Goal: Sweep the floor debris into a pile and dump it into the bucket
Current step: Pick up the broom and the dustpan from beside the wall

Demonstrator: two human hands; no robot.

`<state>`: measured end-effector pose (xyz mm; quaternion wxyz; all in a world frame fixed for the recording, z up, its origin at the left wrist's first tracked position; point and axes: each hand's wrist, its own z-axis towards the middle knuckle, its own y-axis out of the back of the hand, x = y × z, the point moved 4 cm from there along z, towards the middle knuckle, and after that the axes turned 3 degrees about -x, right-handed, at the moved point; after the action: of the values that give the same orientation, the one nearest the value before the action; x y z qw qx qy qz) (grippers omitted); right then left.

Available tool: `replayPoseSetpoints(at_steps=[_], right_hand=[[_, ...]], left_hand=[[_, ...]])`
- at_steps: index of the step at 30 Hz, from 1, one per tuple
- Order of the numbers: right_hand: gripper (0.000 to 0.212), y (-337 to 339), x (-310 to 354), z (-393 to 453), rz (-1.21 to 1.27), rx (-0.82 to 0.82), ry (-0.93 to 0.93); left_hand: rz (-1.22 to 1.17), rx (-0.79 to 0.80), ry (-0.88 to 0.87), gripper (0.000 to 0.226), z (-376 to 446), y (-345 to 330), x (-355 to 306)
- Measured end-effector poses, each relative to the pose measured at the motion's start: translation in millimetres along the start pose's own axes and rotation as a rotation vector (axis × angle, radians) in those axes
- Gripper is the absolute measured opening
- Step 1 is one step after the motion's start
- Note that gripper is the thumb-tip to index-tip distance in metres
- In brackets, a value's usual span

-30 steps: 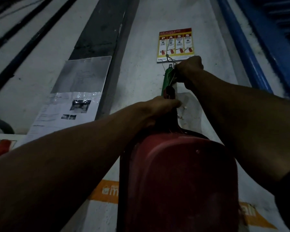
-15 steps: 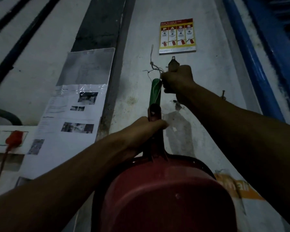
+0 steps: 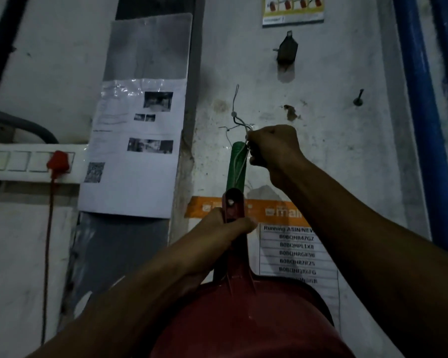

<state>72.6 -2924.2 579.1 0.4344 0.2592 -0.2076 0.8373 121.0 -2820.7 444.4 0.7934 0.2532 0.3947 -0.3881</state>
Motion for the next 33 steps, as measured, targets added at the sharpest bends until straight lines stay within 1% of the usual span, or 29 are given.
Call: replayPoseSetpoints(at_steps=[3,6,8,10,13,17,19,21,24,25,27,30,33], right_hand=[[0.024,-0.8,-10.7,-20.2,0.038,0.016,-0.037],[0.014,-2.6,-23.9,-41.2,0.09,0.038,-0.118],[0.015,-4.9,-33.5,-54.1,0.095,0.063,-0.174],[0.019,-6.3,-40.3,-66.4,0.093,0.083,-0.229],[0.022,-6.6,-50.5,-85.2,0.165,0.129,-0.341],[0.027,-8.2,-66.4,-117.5,0.275,0.265,-0.535],[0.029,-7.9,-71.1,-134.6,0.325,0.35,-0.63],[0.031,-5.9,-71.9,-154.4,0.352,0.445,-0.706],[0.033,-1.6,-69.2,-188.5,0.438,0.533,-0.797],[0.034,-0.3,-67.6,-199.9,0.469,0.559,-0.826],[0.038,1.1,-63.8,-224.7,0.525,0.639,-0.886],[0.034,0.9,-56.5,-260.6,0.532,0.75,-0.91],[0.031,0.7,-43.5,-299.5,0.508,0.87,-0.903]], left_hand=[[-0.002,-0.019,0.019,0.018,-19.8,2.0,12.6],[0.041,-0.073,0.06,0.012,-39.0,2.8,25.9],[0.044,-0.123,0.096,0.005,-52.3,3.5,38.6],[0.065,-0.162,0.136,0.012,-67.6,3.7,52.9],[0.086,-0.197,0.185,0.024,-96.2,0.3,72.0],[0.121,-0.267,0.261,0.044,-134.1,-5.9,95.2],[0.114,-0.288,0.299,0.049,-156.9,-11.7,104.7],[0.094,-0.289,0.328,0.045,-183.9,-24.3,109.8],[0.156,-0.348,0.353,0.029,-221.2,-40.1,115.1],[0.185,-0.389,0.367,0.028,-232.2,-43.7,116.8],[0.232,-0.456,0.393,0.035,-255.9,-49.6,119.2],[0.277,-0.529,0.466,0.046,-293.0,-56.0,122.5],[0.331,-0.62,0.519,0.048,-335.3,-58.1,121.3]])
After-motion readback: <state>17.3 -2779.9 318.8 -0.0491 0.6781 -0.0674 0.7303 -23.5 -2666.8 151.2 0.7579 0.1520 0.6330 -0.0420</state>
